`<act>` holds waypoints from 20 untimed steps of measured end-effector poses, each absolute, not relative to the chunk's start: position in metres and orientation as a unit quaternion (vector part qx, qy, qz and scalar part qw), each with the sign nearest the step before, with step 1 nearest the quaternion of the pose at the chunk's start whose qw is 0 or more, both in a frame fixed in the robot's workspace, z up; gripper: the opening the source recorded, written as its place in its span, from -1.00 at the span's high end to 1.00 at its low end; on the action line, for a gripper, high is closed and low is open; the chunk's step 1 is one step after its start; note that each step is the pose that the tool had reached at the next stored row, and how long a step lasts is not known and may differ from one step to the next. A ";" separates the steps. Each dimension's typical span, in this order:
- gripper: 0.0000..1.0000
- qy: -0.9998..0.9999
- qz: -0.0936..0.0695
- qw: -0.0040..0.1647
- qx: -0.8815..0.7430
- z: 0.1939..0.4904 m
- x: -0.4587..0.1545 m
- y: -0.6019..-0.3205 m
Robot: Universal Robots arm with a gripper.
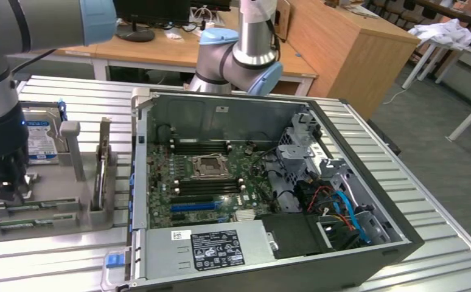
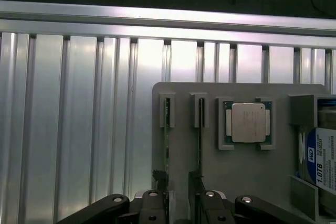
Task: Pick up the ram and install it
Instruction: 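Pick up the ram and move it above insertion slot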
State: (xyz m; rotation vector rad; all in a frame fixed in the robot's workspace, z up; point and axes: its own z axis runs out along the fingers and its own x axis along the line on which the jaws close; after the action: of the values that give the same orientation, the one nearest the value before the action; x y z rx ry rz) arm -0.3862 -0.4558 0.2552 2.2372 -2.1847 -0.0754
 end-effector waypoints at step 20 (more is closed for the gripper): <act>0.38 -0.698 -0.024 0.007 0.715 0.246 -0.386 -0.459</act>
State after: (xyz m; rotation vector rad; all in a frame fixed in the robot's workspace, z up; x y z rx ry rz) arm -0.3862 -0.4591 0.2456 2.2373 -2.1846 -0.0754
